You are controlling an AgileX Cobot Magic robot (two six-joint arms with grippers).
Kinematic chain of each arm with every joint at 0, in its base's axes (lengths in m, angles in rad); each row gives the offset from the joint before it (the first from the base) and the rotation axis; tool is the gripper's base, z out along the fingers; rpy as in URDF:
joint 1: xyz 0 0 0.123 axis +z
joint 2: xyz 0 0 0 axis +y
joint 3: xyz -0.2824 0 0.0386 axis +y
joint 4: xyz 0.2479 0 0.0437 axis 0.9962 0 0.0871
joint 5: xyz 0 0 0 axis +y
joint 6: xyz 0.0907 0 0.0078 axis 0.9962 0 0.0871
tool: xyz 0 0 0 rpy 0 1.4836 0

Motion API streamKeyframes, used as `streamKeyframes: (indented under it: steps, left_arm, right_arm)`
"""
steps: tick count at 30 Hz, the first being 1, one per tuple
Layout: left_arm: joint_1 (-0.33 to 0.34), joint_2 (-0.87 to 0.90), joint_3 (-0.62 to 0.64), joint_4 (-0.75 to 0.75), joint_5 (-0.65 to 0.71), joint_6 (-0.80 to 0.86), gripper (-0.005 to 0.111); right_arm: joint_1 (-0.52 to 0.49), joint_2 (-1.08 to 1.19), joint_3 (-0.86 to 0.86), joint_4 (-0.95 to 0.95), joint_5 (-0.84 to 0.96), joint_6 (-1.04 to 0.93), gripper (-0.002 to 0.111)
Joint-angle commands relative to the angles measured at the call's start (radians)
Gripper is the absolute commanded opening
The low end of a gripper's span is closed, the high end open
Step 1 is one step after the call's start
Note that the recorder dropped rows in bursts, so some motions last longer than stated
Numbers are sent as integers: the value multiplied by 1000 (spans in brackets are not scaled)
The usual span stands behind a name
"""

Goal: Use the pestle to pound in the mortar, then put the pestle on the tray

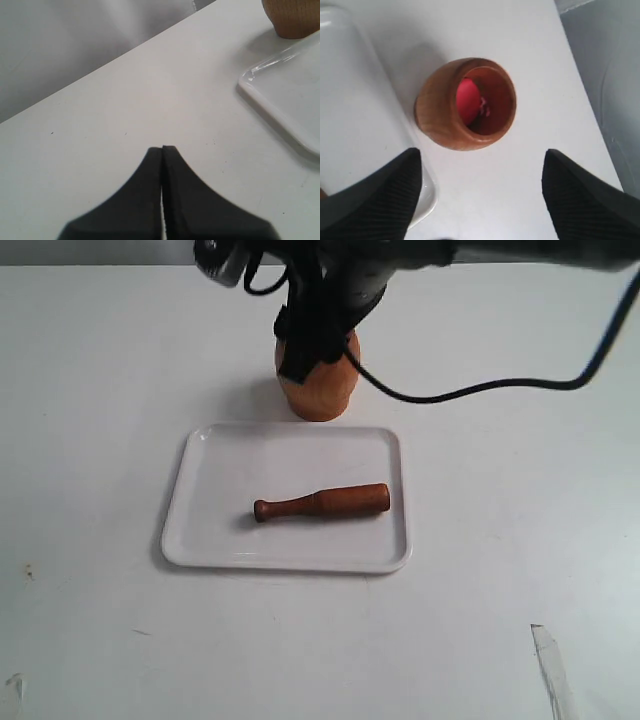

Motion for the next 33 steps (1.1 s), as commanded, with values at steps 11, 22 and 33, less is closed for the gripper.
streamKeyframes:
  steps: [11,22,33]
  left_arm:
    - [-8,-1,1,-7,-3,-8,0]
    - [-8,-1,1,-7,-3,-8,0]
    - [-8,-1,1,-7,-3,-8,0]
  right_arm:
    - [0,-377,35,199,-42,6,57]
    - [0,-794,471,276,-342,1,57]
    - [0,-1229,807,457,-526,-19,57]
